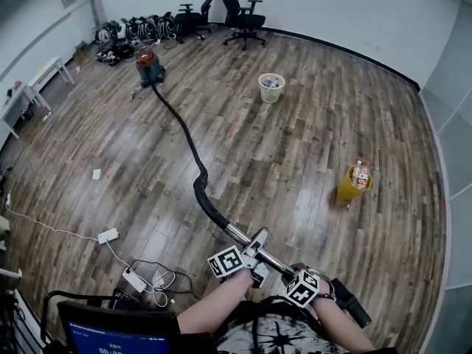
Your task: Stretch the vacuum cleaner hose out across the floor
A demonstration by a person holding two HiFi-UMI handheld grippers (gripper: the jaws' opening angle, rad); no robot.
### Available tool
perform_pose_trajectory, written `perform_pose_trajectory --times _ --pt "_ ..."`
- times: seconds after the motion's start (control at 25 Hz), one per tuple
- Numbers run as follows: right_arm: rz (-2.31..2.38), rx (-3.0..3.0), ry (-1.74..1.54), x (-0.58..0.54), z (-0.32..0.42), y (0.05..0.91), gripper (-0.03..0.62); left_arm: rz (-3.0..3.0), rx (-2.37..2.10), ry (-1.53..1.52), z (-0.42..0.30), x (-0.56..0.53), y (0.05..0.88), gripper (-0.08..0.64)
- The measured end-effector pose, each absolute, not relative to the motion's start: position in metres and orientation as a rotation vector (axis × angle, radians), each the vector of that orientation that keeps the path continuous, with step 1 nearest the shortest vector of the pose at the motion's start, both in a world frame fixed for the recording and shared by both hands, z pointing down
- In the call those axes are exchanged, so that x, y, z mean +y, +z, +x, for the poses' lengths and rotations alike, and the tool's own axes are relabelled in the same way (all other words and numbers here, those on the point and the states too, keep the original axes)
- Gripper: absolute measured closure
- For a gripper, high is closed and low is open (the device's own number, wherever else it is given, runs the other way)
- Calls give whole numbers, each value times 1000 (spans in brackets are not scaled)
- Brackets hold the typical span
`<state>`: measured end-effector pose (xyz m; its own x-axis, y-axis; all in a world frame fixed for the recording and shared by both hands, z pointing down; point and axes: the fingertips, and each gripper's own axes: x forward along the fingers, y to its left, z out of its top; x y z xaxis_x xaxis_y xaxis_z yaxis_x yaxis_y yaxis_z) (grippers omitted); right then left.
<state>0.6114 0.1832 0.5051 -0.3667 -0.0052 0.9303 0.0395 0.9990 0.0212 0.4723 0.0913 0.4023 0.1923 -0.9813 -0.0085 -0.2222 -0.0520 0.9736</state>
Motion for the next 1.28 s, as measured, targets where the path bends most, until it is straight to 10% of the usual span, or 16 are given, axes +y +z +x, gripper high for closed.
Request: perform_pose_trajectory --times 1.28 --pt "111 -1918 6 164 841 563 489 1433 -1179 -809 702 58 480 505"
